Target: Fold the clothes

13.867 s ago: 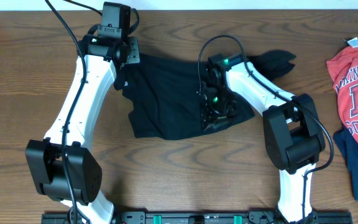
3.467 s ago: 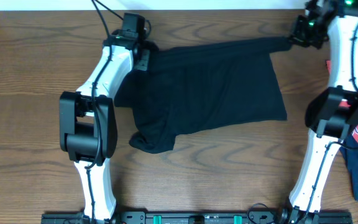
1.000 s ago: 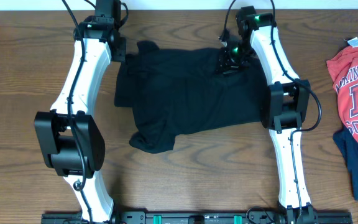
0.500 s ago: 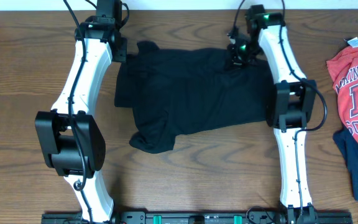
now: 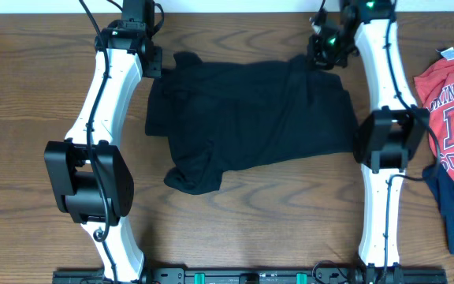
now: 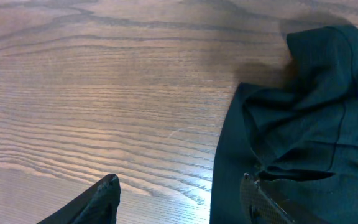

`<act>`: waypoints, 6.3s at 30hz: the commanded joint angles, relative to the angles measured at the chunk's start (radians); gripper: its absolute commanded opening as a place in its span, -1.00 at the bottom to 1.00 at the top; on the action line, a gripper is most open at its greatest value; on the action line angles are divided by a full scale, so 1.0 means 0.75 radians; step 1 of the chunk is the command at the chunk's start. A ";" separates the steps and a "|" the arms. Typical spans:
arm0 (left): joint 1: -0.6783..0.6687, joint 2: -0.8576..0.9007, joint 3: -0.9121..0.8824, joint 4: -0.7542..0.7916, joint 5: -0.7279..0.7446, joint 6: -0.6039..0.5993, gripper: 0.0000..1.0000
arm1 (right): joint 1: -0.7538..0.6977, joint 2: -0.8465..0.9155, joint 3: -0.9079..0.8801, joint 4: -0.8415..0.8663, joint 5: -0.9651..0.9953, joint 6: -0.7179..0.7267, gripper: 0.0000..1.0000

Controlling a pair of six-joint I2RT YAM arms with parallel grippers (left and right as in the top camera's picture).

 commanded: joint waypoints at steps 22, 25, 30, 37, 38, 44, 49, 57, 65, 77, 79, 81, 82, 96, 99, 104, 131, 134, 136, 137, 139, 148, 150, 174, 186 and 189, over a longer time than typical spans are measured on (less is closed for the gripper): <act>0.001 0.003 0.013 -0.011 0.075 -0.033 0.28 | -0.266 -0.113 0.012 -0.189 0.008 -0.298 -0.98; 0.001 0.003 0.013 -0.011 0.075 -0.033 0.28 | -0.263 -0.113 0.012 -0.239 0.013 -0.295 -0.98; 0.001 0.003 0.013 -0.010 0.075 -0.033 0.27 | -0.231 -0.106 0.010 -0.357 0.028 -0.303 -0.98; 0.001 0.003 0.013 -0.011 0.075 -0.033 0.28 | -0.191 -0.104 -0.093 -0.349 0.159 -0.101 -0.97; 0.001 0.003 0.013 -0.010 0.075 -0.033 0.27 | -0.190 -0.104 -0.123 -0.339 0.187 -0.080 -0.97; 0.001 0.003 0.013 -0.011 0.075 -0.033 0.28 | -0.196 -0.104 -0.377 -0.174 0.269 0.026 -0.97; 0.001 0.003 0.013 -0.012 0.075 -0.033 0.28 | -0.214 -0.104 -0.444 -0.076 0.268 0.080 -0.98; 0.001 0.003 -0.001 -0.026 0.314 -0.031 0.29 | -0.214 -0.104 -0.443 -0.036 0.261 0.069 -0.97; -0.013 0.075 -0.081 0.000 0.629 -0.078 0.55 | -0.207 -0.104 -0.442 -0.012 0.247 0.064 -0.97; -0.114 0.163 -0.081 0.199 0.701 -0.205 0.40 | -0.188 -0.104 -0.442 -0.006 0.243 0.039 -0.97; -0.126 0.169 -0.081 0.235 0.702 -0.248 0.41 | -0.188 -0.104 -0.442 -0.005 0.243 0.039 -0.98; -0.134 0.179 -0.081 0.270 0.702 -0.263 0.42 | -0.188 -0.104 -0.442 -0.004 0.243 0.039 -0.97; -0.137 0.184 -0.081 0.282 0.702 -0.262 0.41 | -0.188 -0.104 -0.442 -0.004 0.243 0.039 -0.97; -0.158 0.300 -0.081 0.260 0.706 -0.267 -0.88 | -0.181 -0.104 -0.442 -0.006 0.243 0.029 -0.97; -0.153 0.290 -0.076 0.270 0.700 -0.267 -0.88 | -0.175 -0.104 -0.442 -0.006 0.242 0.024 -0.97; -0.112 0.221 -0.069 0.264 0.602 -0.267 -0.87 | -0.173 -0.105 -0.440 0.004 0.238 -0.007 -0.97; 0.100 0.020 -0.069 0.269 0.561 -0.255 -0.88 | -0.214 -0.105 -0.201 0.839 -0.041 0.044 -0.98; 0.100 0.020 -0.069 0.269 0.561 -0.255 -0.88 | -0.223 -0.105 -0.201 0.837 -0.065 0.045 -0.98; 0.100 0.020 -0.069 0.264 0.561 -0.255 -0.88 | -0.228 -0.105 -0.201 0.794 -0.069 0.037 -0.98; 0.100 0.020 -0.069 0.258 0.561 -0.252 -0.88 | -0.233 -0.105 -0.201 0.758 -0.068 0.010 -0.98; 0.100 0.020 -0.069 0.236 0.562 -0.242 -0.88 | -0.249 -0.105 -0.201 0.696 -0.066 -0.056 -0.98; 0.100 0.020 -0.069 0.223 0.561 -0.211 -0.88 | -0.419 -0.109 -0.193 0.928 -0.173 0.033 -0.97; 0.100 0.020 -0.069 0.223 0.561 -0.210 -0.88 | -0.435 -0.110 -0.193 1.066 -0.267 0.134 -0.97; -0.197 0.134 -0.069 0.609 0.776 -0.274 -0.21 | -0.218 -0.109 -0.193 0.754 -0.197 -0.016 -0.98; -0.361 0.375 -0.069 0.858 0.783 -0.562 0.12 | -0.109 -0.110 -0.193 0.600 -0.262 -0.066 -0.98; -0.361 0.430 -0.069 0.901 0.816 -0.590 0.13 | -0.098 -0.110 -0.193 0.582 -0.262 -0.097 -0.98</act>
